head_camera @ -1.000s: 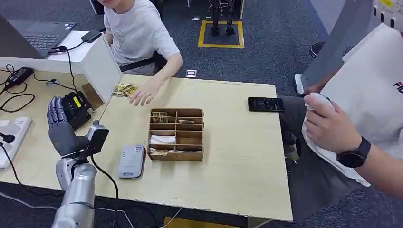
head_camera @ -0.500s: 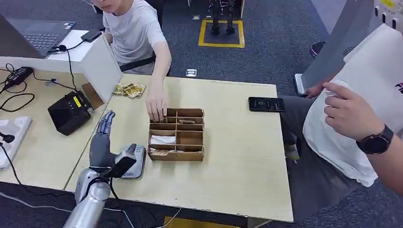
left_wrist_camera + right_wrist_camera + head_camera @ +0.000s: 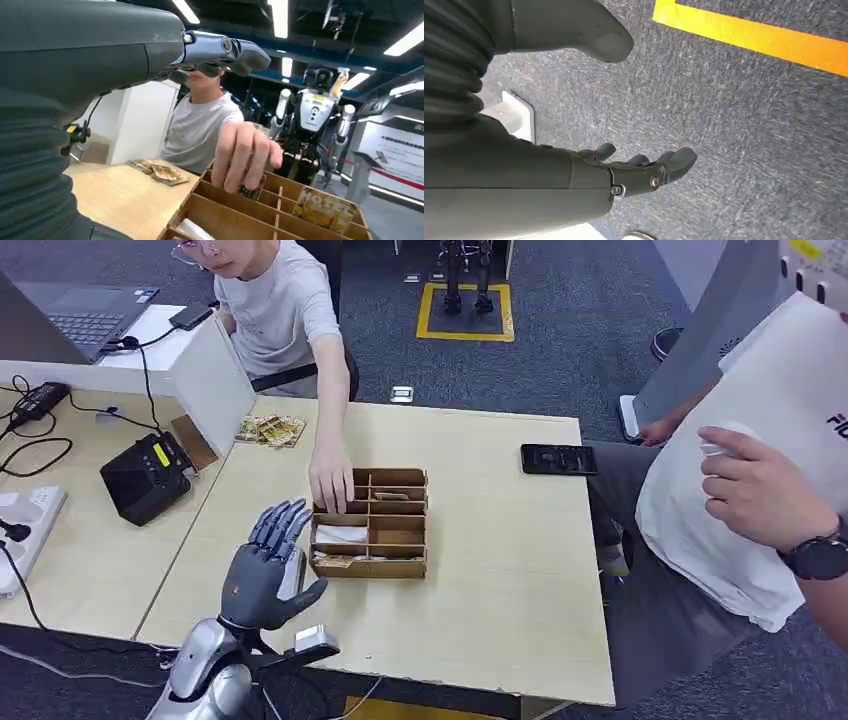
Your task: Pass the card to the sensor for recognition and then transmit it.
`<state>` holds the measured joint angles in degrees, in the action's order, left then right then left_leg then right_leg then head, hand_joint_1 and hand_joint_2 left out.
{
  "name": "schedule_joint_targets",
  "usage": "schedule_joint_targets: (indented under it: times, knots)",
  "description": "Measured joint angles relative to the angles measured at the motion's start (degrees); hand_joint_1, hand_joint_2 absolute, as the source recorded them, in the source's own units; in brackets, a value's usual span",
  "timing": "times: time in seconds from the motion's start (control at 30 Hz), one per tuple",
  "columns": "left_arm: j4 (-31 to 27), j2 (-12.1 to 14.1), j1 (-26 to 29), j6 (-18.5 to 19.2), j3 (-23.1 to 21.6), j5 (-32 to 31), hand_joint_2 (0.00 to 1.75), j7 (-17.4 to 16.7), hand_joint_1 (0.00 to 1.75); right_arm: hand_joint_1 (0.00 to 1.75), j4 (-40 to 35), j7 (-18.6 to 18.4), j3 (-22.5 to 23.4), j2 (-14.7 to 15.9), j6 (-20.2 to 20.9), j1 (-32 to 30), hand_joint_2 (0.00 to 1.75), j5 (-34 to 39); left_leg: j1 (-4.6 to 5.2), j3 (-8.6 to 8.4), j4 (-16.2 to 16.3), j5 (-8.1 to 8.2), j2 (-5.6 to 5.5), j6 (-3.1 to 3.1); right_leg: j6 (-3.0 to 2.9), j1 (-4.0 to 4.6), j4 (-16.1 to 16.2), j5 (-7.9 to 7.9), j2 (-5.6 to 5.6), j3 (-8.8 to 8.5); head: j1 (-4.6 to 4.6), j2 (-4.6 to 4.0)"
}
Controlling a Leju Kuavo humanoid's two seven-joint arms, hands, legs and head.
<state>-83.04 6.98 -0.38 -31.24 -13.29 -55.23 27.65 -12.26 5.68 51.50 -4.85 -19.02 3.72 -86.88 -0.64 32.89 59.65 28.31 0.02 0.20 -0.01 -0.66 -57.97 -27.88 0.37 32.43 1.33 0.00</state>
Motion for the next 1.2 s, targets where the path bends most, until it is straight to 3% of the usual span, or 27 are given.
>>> schedule_joint_targets:
  times: [0.23,0.4,0.8,1.0,1.2]
  knots:
    - [-5.3,3.2,4.0,-1.1,-1.1,-2.0,1.75,-1.6,0.0,0.0,0.0,0.0,0.1,0.0,-0.3,-0.1,1.75,0.1,0.01,0.01,0.0,0.01,0.0,-0.01,0.0,0.03,0.0,-0.01,0.01,0.0,0.02,0.0]
    - [-6.0,4.7,6.6,-2.6,-2.1,-6.3,1.75,-2.8,0.0,0.0,0.0,0.0,0.1,0.0,-0.3,-0.1,1.75,0.0,0.01,0.02,0.0,0.0,-0.02,0.0,0.0,0.02,0.0,-0.01,-0.02,0.0,0.0,0.0]
    - [-3.4,5.0,6.0,-4.7,-3.9,-13.1,1.75,-7.0,0.0,0.0,0.0,0.0,0.2,0.0,-0.4,-0.1,1.75,0.0,0.01,0.0,0.0,0.0,-0.01,-0.01,0.0,0.03,0.0,0.0,-0.02,0.01,0.0,0.0]
    - [-0.4,4.4,3.5,-4.8,-5.0,-14.6,1.75,-8.9,0.0,0.0,0.0,-0.2,0.2,0.0,-0.4,-0.1,1.75,-0.1,0.01,-0.01,0.0,0.0,-0.01,-0.01,0.0,0.03,0.0,0.01,-0.01,0.01,0.02,0.0]
    - [3.8,3.0,-0.3,-4.3,-5.7,-16.6,1.75,-13.1,0.0,0.0,0.0,0.0,0.2,0.0,-0.5,-0.1,1.75,-0.2,0.01,0.0,0.0,-0.02,-0.02,0.0,0.0,0.02,0.0,0.02,-0.03,0.0,0.0,0.0]
